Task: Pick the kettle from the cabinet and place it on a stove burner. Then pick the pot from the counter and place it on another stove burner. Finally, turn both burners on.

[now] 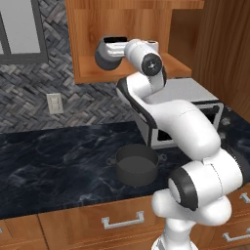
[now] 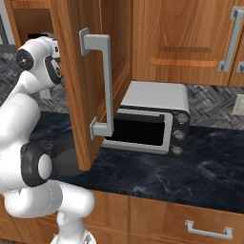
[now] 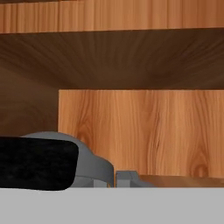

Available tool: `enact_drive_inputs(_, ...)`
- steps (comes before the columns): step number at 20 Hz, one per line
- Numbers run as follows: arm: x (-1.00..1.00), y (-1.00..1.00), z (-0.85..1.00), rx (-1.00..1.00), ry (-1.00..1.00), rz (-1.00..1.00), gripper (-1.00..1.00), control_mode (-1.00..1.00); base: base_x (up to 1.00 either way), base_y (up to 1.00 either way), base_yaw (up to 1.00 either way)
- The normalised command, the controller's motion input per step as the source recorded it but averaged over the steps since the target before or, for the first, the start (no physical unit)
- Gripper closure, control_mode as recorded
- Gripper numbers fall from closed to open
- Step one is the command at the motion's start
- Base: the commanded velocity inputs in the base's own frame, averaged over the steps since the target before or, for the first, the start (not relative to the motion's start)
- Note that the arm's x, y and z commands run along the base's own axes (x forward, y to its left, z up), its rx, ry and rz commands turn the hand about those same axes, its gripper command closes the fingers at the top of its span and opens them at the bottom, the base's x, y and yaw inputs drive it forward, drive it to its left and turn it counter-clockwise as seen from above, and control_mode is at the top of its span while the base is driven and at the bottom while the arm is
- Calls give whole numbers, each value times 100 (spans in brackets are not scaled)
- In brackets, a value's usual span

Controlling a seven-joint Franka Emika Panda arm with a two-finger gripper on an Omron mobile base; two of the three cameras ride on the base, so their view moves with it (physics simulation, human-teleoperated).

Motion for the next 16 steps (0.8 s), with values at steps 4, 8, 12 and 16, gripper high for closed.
enact_drive_inputs(4, -42, -3, 4, 8, 3, -2, 100, -100, 0, 0, 0)
enact_drive_inputs(8, -45, -9, 0, 8, 5, -3, 100, -100, 0, 0, 0)
enact_drive_inputs(12, -47, -11, 0, 9, 4, -3, 100, -100, 0, 0, 0)
enact_drive_inputs(16, -43, -10, 0, 9, 6, -3, 100, -100, 0, 0, 0)
